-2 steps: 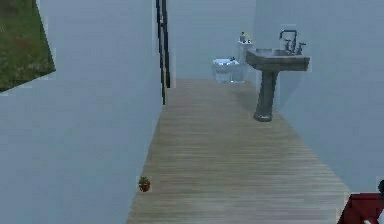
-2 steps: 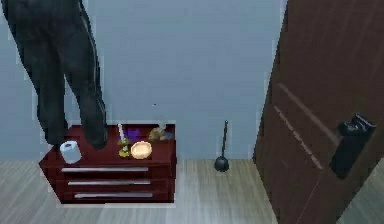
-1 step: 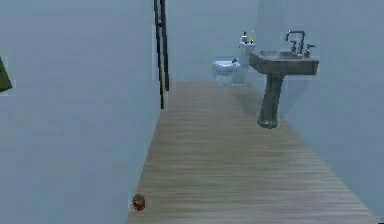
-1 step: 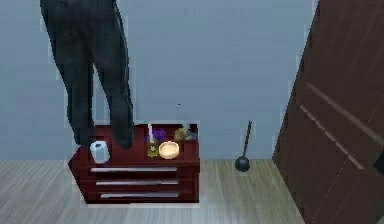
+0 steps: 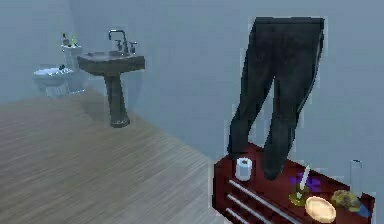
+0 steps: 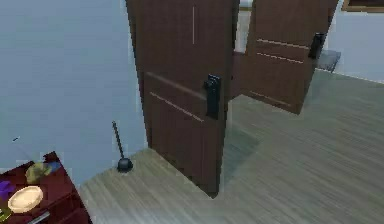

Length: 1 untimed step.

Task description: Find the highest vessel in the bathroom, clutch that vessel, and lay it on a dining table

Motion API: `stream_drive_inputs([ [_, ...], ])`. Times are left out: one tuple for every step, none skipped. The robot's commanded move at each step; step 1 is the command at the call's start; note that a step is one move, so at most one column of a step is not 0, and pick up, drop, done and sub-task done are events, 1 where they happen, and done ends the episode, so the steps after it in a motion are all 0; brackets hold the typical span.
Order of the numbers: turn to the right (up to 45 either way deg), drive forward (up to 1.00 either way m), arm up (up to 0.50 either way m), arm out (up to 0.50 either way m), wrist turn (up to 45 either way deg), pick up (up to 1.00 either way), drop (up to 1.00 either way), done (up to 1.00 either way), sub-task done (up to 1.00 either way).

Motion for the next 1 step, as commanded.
stream_drive_inputs([
  [45.0, 0.00, 0.00, 0.00, 0.0, 0.00, 0.00, 0.00, 0.00],
])
